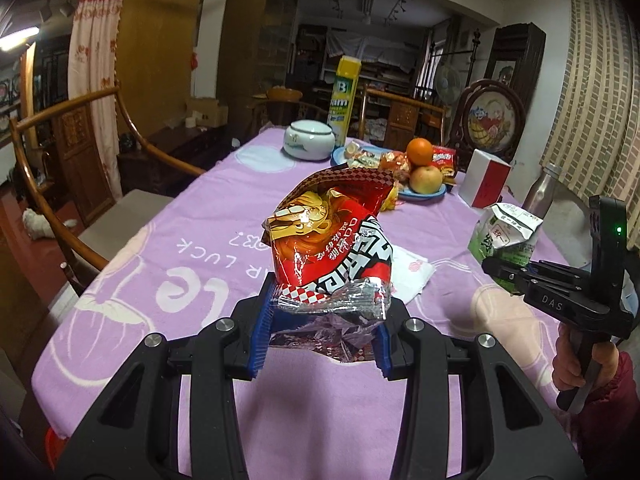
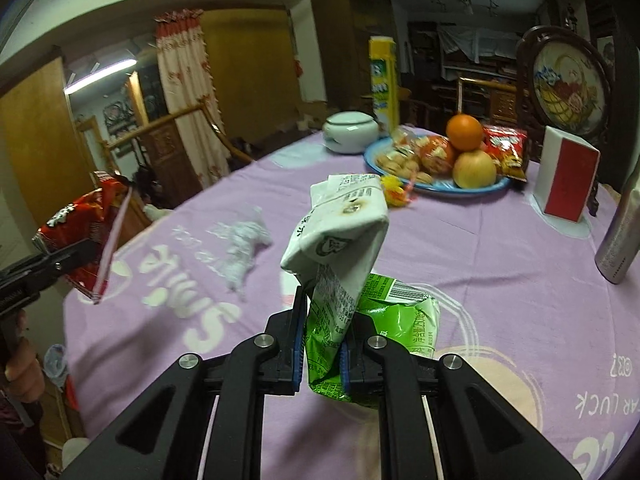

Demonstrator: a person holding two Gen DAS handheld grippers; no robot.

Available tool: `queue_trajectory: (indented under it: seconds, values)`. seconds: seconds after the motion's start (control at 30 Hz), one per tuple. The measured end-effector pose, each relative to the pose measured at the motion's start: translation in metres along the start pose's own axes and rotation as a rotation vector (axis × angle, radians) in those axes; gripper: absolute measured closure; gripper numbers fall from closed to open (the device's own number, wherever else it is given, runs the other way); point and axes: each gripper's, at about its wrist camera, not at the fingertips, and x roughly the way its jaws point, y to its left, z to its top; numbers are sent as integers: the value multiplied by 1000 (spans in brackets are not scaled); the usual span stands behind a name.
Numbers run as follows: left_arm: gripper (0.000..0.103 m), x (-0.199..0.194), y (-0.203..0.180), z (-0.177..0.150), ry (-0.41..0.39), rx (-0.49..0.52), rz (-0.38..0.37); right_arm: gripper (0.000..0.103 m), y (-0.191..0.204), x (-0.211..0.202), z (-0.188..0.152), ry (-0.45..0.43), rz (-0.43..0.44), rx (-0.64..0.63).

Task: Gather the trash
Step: 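Carry the chip bag and green tea bag toward the red wastebasket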

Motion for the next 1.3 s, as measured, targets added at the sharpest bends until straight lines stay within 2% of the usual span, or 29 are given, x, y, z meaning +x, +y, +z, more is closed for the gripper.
queue_trajectory:
  seconds: [0.27,0.53,0.73,0.87,1.0,1.17,1.3]
  values:
    - [61,-52,-1,-12,-55,-19,64,89,27,-27,-5,-44,90,-40]
    - [61,-122,40,-45,-105,-135,181,89,51,-40,-15,-60,148,-69]
    - [59,-167,95,-89,-93,-248,357,89,72,-43,-25,-47,194,-75]
    - [59,-185,143,-119,-70,-363,464,89,95,-38,-29,-19,236,-85]
    - [59,-192,190,-143,-47,-460,514,89,124,-28,-25,20,288,-90]
    - [59,-190,230,-172,-1,-510,589,89,174,-17,-13,54,353,-135]
    - [57,-183,266,-202,52,-592,594,89,224,-4,-4,92,420,-177]
